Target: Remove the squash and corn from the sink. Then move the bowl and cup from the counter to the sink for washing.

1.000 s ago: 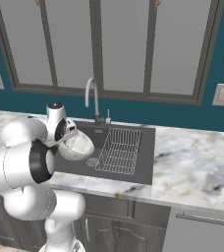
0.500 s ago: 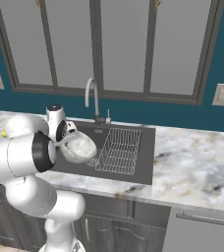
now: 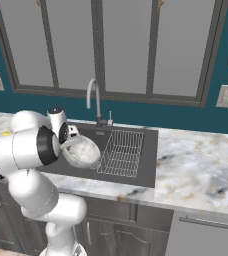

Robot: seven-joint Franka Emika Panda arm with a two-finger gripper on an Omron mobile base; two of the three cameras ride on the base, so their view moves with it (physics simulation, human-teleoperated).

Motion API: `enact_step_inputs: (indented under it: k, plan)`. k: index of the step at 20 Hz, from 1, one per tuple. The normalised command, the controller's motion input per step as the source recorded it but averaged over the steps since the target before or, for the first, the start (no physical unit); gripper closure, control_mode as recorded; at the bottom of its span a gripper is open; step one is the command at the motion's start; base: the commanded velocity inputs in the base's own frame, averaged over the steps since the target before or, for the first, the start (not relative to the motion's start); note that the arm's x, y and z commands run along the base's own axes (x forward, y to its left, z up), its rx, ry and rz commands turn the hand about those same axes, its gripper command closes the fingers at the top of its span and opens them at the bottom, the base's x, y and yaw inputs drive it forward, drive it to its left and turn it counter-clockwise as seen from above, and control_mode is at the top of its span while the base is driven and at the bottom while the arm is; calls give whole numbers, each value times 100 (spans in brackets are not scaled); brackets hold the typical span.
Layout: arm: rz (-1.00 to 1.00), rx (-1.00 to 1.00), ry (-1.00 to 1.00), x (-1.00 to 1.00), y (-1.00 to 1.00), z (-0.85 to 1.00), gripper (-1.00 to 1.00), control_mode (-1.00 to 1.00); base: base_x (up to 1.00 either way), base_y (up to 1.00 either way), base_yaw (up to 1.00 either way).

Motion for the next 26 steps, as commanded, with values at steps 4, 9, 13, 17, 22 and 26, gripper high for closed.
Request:
enact_step_inputs:
  k: [4, 9, 13, 17, 22, 26]
  plan:
    - [-9, -2, 5, 15, 0, -13, 100, -100, 0, 0, 0]
    - [-9, -1, 4, 16, 2, -12, 100, -100, 0, 0, 0]
    - [-8, 0, 3, 15, 4, -13, 100, -100, 0, 0, 0]
    - [-8, -1, 2, 14, 5, -15, 100, -100, 0, 0, 0]
    - [-8, -1, 2, 14, 4, -16, 100, -100, 0, 0, 0]
    - [-9, 0, 2, 14, 5, -18, 100, -100, 0, 0, 0]
